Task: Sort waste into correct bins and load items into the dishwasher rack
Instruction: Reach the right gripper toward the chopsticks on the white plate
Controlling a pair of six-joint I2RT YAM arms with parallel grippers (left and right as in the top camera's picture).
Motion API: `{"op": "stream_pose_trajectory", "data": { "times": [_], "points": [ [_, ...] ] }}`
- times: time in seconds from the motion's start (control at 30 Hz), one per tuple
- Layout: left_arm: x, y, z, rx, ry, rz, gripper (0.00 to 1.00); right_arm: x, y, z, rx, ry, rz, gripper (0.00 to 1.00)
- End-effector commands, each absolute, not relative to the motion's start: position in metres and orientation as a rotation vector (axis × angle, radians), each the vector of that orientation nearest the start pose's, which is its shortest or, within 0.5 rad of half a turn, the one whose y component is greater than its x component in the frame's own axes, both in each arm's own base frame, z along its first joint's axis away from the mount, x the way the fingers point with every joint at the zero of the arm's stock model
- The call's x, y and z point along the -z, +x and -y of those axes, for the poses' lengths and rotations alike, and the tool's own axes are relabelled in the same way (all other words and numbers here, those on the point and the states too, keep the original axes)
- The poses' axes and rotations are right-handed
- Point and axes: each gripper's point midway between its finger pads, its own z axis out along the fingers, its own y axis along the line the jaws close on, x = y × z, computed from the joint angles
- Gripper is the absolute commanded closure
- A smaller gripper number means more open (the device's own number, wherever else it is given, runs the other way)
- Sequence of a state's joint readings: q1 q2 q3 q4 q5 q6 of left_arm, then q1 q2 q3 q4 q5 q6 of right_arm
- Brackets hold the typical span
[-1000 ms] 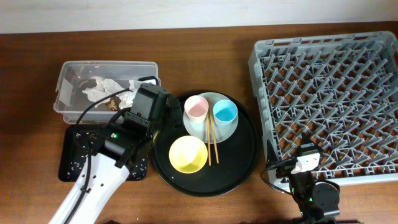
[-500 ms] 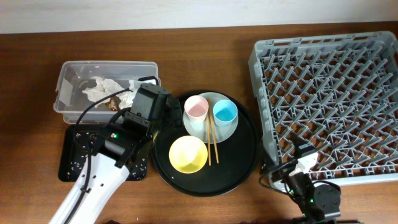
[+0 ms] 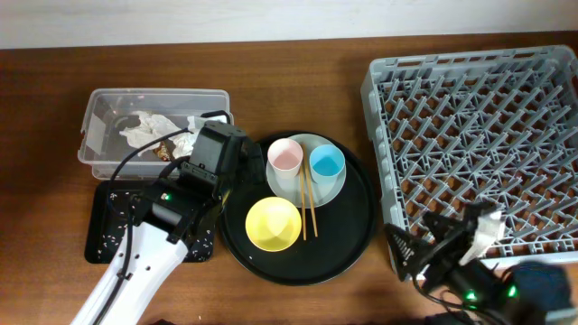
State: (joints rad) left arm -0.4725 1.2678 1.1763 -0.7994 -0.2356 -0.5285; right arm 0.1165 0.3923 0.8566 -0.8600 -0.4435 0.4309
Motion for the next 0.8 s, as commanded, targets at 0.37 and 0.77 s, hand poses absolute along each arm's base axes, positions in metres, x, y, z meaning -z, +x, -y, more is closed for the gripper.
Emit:
{"op": "stream_pose_trajectory", "data": {
  "times": [0.37, 0.77],
  "points": [
    [-0.223, 0.325, 0.120, 0.178, -0.182, -2.411, 0.01, -0.226, 0.216, -0.131, -0.786, -0.021, -2.774, 0.53],
    [-0.223, 0.325, 0.120, 0.178, -0.182, -2.411, 0.01, -0.144, 0.237, -0.189, -0.361, -0.304, -2.948, 0.63]
  ]
}}
